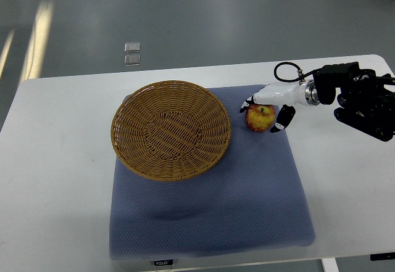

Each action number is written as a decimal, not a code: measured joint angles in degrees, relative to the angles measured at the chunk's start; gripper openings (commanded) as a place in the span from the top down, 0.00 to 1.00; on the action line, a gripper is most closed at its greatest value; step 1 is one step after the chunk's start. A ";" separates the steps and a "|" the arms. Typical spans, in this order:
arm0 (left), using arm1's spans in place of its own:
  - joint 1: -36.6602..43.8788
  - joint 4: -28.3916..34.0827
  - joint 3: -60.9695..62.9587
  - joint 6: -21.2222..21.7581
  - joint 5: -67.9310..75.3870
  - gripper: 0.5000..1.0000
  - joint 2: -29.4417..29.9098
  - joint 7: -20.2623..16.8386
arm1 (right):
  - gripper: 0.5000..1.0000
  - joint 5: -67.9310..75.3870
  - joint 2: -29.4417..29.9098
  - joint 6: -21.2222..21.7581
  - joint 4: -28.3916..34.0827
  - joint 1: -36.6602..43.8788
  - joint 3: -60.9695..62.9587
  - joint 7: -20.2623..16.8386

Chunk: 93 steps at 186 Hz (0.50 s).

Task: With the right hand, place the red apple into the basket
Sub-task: 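Lower the right hand onto the red apple and close fingers around it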

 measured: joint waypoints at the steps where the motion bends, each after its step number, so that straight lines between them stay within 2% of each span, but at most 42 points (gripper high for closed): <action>1: 0.00 0.00 0.00 0.00 0.00 0.00 0.00 0.00 | 0.43 0.00 0.01 0.00 -0.03 -0.03 -0.03 -0.01; 19: -0.01 0.00 0.00 0.00 0.00 0.00 0.00 0.02 | 0.52 -0.05 0.16 -0.06 -0.47 -0.32 -0.52 -0.04; 28: -0.01 0.00 0.00 0.00 0.00 0.00 0.00 0.02 | 0.52 -0.05 0.17 -0.12 -0.66 -0.36 -0.59 -0.06; 29: -0.01 0.00 0.00 0.00 0.00 0.00 0.00 0.02 | 0.58 -0.05 0.17 -0.13 -0.69 -0.36 -0.60 -0.06; 38: -0.01 0.00 0.00 0.00 0.00 0.00 0.00 0.02 | 0.61 -0.05 0.18 -0.15 -0.80 -0.38 -0.62 -0.06; 93: 0.00 0.00 0.00 0.00 0.00 0.00 0.00 0.02 | 0.60 -0.02 0.03 -0.17 -1.03 0.70 -0.47 -0.07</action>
